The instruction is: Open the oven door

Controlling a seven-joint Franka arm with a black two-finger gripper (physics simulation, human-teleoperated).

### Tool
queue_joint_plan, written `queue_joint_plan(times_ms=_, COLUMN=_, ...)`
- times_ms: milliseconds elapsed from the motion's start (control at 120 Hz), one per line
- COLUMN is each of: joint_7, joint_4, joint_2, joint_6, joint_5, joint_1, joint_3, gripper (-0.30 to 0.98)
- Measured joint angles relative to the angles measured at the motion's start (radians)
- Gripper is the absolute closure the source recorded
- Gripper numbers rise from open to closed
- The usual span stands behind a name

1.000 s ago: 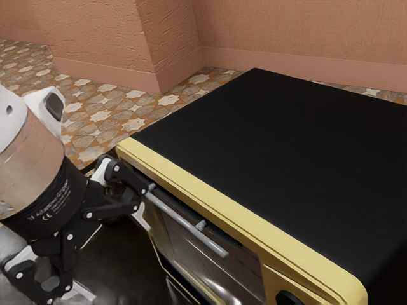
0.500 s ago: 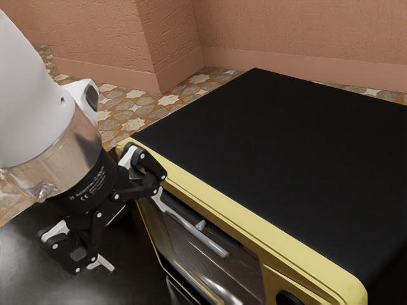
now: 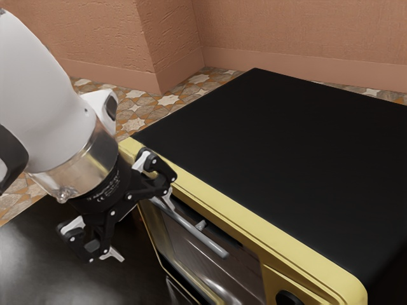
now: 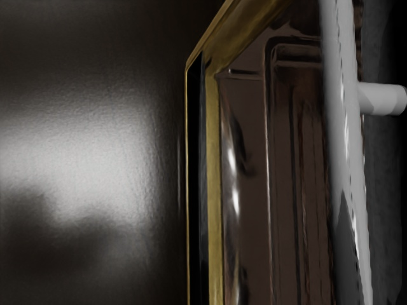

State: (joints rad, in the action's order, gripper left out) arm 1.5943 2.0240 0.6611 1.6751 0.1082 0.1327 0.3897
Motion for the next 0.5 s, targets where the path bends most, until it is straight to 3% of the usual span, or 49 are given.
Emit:
queue_joint_plan(times_ms=300, joint_7=-0.047, joint_4=0.049, joint_2=0.015, joint_6=0.045, joint_5=0.014, joint_1=0.014, joint_3=-0.001, gripper=0.00)
queue_joint_plan(times_ms=500, joint_7=-0.068, joint_4=0.181, joint_2=0.185, joint_6=0.070, joint_5=0.054, joint_1=0.039, joint_3=0.002, gripper=0.00)
